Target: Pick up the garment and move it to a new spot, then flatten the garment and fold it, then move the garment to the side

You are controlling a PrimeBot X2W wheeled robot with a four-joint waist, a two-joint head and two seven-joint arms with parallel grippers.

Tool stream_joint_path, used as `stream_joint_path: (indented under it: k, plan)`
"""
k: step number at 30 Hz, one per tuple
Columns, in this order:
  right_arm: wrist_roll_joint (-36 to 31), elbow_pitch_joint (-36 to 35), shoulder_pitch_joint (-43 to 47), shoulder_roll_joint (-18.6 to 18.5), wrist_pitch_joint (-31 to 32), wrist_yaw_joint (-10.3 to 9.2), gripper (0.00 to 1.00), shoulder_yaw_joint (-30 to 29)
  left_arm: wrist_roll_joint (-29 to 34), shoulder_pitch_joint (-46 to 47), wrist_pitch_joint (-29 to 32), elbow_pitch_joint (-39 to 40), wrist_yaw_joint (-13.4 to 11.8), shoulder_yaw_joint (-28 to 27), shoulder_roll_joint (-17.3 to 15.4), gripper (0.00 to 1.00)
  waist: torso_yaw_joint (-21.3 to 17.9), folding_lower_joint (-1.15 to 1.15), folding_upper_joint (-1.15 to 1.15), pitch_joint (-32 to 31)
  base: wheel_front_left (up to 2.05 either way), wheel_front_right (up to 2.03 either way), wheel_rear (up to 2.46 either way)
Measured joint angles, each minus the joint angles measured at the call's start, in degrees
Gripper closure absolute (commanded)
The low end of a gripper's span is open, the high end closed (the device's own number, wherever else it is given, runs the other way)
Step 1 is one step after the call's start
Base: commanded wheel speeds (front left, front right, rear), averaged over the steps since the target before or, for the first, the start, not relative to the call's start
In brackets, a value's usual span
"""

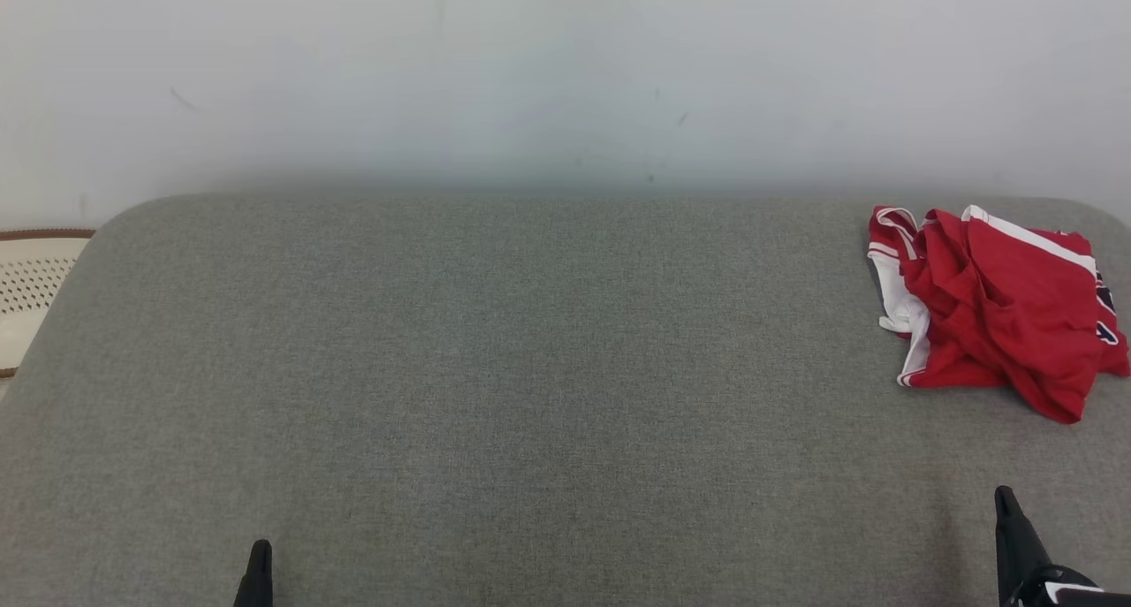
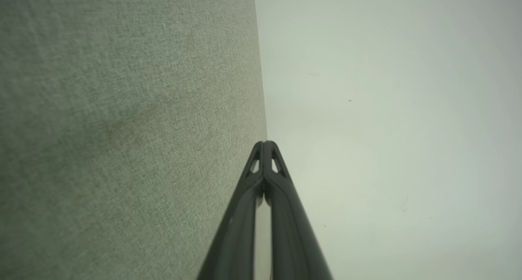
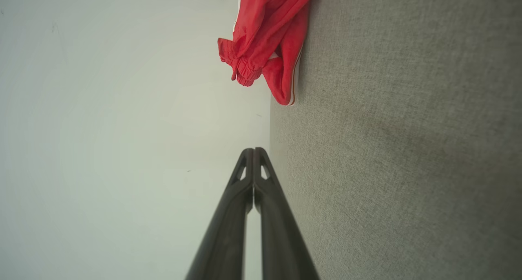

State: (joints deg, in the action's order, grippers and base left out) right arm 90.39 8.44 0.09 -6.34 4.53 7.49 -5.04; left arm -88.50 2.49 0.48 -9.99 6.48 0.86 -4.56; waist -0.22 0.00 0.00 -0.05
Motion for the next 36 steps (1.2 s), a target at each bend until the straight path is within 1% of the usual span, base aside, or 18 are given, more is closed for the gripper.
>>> stream_joint_path:
  k: [14,36]
  plan:
    - [6.0,0.4,-0.6,0.0,1.1,0.0,1.0,-1.3,-5.6,0.5,1.3,-0.7,1.0,-0.6,0.4,1.0,0.2,0.0,0.0,0.1,0.0,0.0,0.0]
    - [5.9,0.5,-0.7,0.4,1.6,-0.01,1.0,-1.9,-5.7,0.6,1.6,-0.8,1.0,-0.8,0.7,1.0,0.2,0.0,0.0,0.1,0.0,0.0,0.0]
